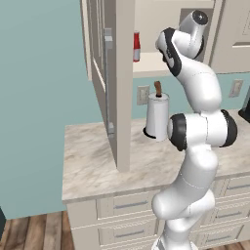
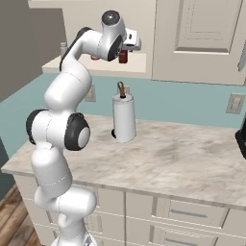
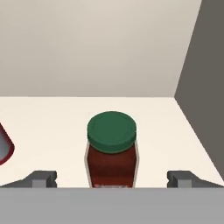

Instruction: Collect the paprika, ketchup, and shaker from the cabinet and place them next to the stove.

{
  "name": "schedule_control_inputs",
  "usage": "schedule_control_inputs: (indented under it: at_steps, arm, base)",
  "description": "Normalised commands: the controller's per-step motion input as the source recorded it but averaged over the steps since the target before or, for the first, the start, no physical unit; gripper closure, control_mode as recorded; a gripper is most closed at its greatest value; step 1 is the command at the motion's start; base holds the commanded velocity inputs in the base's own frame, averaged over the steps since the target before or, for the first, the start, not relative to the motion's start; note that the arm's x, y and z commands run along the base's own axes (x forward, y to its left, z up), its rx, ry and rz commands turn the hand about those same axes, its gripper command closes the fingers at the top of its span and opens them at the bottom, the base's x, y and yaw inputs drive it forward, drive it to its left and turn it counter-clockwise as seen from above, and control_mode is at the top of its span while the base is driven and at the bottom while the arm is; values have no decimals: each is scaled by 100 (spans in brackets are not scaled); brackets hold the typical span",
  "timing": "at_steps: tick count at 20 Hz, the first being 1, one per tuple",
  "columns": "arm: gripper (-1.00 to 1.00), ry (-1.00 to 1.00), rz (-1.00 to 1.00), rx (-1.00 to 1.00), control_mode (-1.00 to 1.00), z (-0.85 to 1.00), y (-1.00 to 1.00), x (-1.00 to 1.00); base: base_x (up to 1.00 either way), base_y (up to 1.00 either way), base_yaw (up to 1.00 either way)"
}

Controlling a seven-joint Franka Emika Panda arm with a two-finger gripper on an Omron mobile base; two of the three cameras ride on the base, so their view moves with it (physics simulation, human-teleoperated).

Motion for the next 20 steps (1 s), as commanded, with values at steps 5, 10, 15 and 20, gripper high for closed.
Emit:
schedule_control_inputs:
  at_steps: [5, 10, 15, 20]
  arm:
    - [-100, 2, 2, 0, -100, -6, 0, 11]
    - [-100, 3, 2, 0, -100, -8, 0, 12]
    - [-100, 2, 2, 0, -100, -9, 0, 13]
    - [100, 1, 2, 1, -100, -11, 0, 12]
  base:
    - [0, 0, 0]
    - [0, 0, 0]
    - [0, 0, 0]
    - [0, 0, 0]
